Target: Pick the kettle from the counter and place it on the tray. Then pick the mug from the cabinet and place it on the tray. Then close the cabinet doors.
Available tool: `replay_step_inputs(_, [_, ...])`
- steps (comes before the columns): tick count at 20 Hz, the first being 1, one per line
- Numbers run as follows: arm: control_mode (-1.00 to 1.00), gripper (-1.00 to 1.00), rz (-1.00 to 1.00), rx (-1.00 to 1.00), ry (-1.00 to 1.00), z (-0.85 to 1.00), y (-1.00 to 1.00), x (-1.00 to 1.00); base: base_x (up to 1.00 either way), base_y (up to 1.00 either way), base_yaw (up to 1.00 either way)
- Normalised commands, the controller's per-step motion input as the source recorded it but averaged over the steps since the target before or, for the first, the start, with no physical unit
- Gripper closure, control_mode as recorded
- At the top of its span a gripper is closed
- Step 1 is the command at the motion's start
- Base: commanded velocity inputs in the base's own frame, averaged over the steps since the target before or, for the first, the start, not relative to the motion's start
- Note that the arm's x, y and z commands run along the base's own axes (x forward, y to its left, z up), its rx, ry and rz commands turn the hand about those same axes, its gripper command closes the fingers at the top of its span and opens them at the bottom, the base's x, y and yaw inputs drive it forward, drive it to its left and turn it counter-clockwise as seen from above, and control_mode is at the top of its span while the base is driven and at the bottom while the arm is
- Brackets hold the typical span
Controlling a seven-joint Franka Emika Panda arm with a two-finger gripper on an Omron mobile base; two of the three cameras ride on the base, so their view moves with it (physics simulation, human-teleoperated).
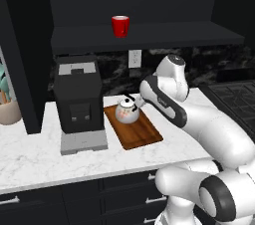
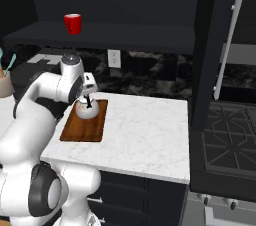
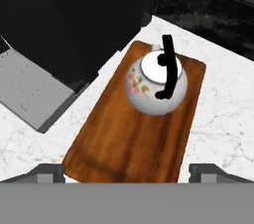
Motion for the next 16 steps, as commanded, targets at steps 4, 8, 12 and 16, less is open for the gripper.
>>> replay_step_inputs(4, [-1.00, -1.00, -0.07, 0.00, -0.01, 0.78, 0.01, -0.17, 0.00, 0.00, 0.00])
replay_step_inputs(8, [-1.00, -1.00, -0.16, 0.00, 0.00, 0.71, 0.04, -0.10, 0.00, 0.00, 0.00])
replay_step_inputs(12, [-1.00, -1.00, -0.12, 0.00, -0.01, 0.72, 0.00, -0.10, 0.00, 0.00, 0.00])
replay_step_inputs(16, [-1.00, -1.00, -0.10, 0.00, -0.07, 0.70, 0.00, -0.15, 0.00, 0.00, 0.00])
